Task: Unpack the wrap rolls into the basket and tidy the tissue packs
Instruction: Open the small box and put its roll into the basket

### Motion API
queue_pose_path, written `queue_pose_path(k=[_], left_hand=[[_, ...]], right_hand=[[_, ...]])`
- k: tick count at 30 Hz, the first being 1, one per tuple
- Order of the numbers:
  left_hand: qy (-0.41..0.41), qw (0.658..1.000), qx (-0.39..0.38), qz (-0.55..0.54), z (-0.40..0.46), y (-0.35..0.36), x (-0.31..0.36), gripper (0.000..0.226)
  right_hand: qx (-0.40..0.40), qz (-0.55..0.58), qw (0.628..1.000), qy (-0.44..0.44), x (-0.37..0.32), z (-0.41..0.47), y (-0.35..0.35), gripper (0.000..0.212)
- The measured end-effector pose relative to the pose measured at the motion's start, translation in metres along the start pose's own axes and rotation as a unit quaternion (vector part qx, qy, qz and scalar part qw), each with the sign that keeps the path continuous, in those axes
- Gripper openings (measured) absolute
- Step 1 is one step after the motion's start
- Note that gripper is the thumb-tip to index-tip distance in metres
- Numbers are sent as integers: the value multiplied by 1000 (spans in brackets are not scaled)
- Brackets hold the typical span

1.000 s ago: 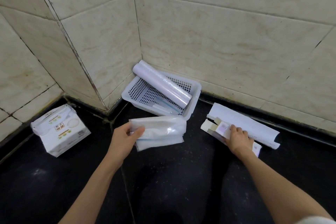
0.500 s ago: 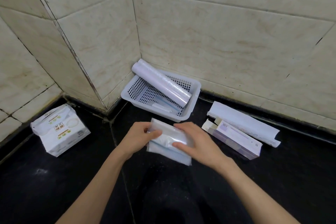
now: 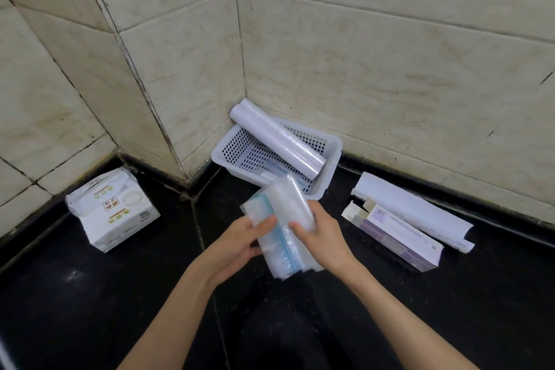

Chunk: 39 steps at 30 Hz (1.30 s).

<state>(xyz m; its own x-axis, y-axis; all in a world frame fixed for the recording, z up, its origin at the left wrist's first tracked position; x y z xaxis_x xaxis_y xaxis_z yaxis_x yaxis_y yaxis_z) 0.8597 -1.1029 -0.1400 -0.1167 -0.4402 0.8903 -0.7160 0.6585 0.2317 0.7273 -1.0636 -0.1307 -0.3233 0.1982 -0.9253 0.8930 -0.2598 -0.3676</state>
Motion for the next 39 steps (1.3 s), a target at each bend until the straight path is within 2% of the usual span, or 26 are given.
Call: queue_pose_path(k=[2, 6, 9, 11, 13, 17, 21, 23, 26, 28, 29, 32, 34, 36, 38, 39], left_hand=[[10, 1000, 8, -10, 0, -1, -2, 43], [19, 993, 119, -16, 1, -22, 2, 28], [16, 982, 188, 3, 5, -31, 0, 27], [16, 977, 214, -3, 10, -33, -1, 23], [8, 974, 227, -24, 17, -35, -2, 15], [15, 976, 210, -56, 34, -41, 3, 7], [6, 972, 232, -32, 49, -55, 8, 16], [13, 965, 259, -41, 56, -66, 9, 6], [18, 964, 256, -61, 70, -79, 13, 11], [25, 969, 232, -77, 84, -85, 21, 13], [31, 971, 221, -86, 91, -88, 25, 12], [43, 976, 201, -67, 117, -93, 38, 9], [44, 982, 179, -42, 135, -93, 42, 11], [45, 987, 154, -23, 154, -95, 42, 21], [47, 987, 139, 62, 174, -102, 43, 28], [49, 976, 135, 161, 185, -108, 43, 30]], right_hand=[[-18, 45, 999, 17, 2, 6, 6, 40], [-52, 64, 996, 44, 7, 14, 16, 42], [-27, -18, 999, 36, 7, 20, 18, 39], [15, -97, 995, -1, 2, 24, 19, 35], [32, -159, 985, -59, -6, 28, 24, 41], [-55, -229, 963, -128, -7, 38, 47, 50], [-136, -207, 962, -117, 2, 49, 64, 49], [-145, -177, 966, -121, 0, 58, 63, 47], [-126, -142, 973, -133, -10, 81, 49, 41], [-87, -127, 982, -111, -12, 104, 32, 43], [-74, -109, 989, -73, -10, 117, 23, 43], [-117, -12, 991, 65, 6, 149, 9, 26], [-142, 12, 984, 105, 16, 162, 5, 21], [-127, 9, 986, 111, 22, 174, -3, 12], [-71, 19, 990, 119, 30, 187, -17, 8], [-36, 30, 991, 127, 35, 192, -27, 9]])
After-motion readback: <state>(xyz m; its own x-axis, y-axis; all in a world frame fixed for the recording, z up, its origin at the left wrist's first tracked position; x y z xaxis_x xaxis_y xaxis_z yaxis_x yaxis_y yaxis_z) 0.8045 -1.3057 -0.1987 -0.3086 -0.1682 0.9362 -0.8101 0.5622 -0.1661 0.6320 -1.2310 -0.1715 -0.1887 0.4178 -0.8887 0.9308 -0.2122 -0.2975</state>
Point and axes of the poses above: each hand's wrist, its own z-axis towards the middle knuckle, its own y-axis out of the palm, x = y × z, the point moved 8 cm from there along z, towards the middle knuckle, and after that the axes turned 6 degrees about z, right-handed, at the moved point
